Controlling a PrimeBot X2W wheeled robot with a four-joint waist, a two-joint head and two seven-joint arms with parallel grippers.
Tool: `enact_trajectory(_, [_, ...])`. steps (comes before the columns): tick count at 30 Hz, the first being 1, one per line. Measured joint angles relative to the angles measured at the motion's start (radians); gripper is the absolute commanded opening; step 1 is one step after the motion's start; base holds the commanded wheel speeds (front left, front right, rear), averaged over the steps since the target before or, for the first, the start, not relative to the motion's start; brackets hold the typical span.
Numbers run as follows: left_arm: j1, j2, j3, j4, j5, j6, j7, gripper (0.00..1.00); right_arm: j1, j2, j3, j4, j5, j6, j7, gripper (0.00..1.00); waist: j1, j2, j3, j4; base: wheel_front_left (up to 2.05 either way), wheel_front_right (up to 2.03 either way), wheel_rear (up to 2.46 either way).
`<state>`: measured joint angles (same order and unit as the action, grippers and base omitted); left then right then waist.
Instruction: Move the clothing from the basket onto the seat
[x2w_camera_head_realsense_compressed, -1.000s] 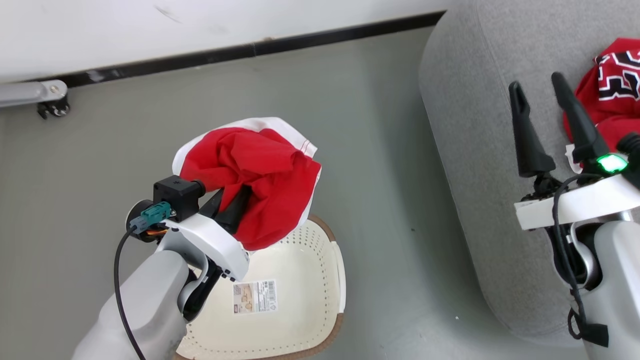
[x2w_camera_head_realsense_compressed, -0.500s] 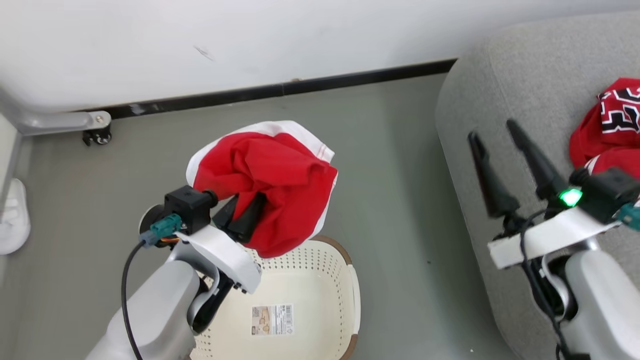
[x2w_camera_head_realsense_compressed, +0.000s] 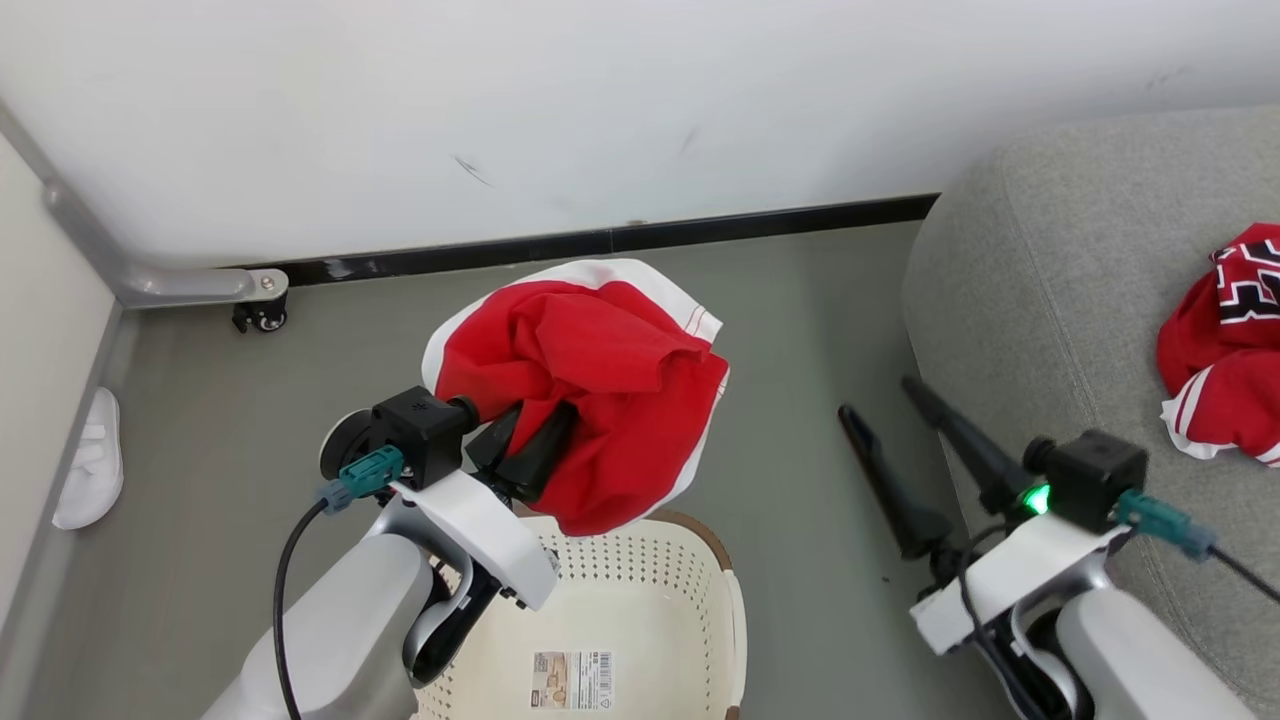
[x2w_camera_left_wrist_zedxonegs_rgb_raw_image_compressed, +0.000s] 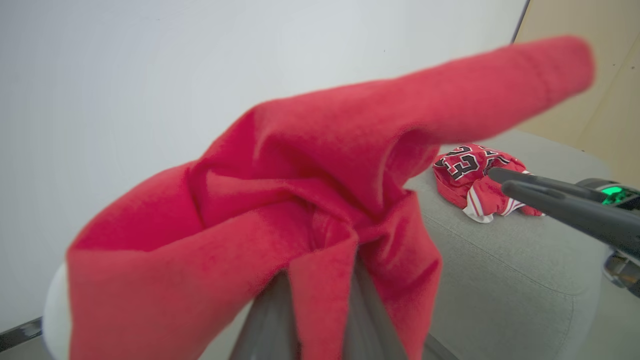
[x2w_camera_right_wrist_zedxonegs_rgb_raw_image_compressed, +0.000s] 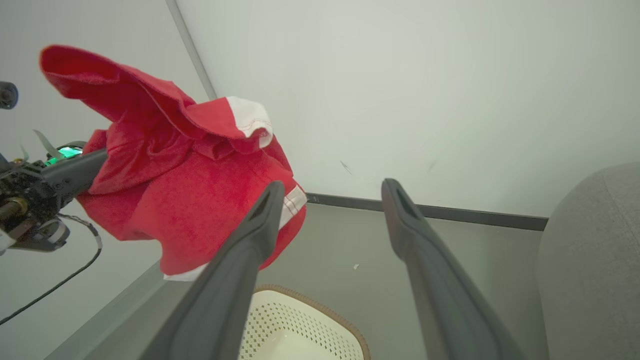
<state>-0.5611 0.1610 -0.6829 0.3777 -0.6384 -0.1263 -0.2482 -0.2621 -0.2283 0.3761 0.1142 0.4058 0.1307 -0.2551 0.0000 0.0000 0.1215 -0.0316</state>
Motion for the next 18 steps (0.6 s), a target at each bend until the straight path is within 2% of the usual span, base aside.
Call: enact_trajectory(18, [0.017, -0.031, -0.057, -0.083, -0.012, 0.0, 0.019, 0.0, 0.032, 0.012, 0.215, 0.069, 0.166, 0.0, 0.0, 1.0, 0.0, 0.0, -0.063, 0.055, 0.0, 0.0, 0.0])
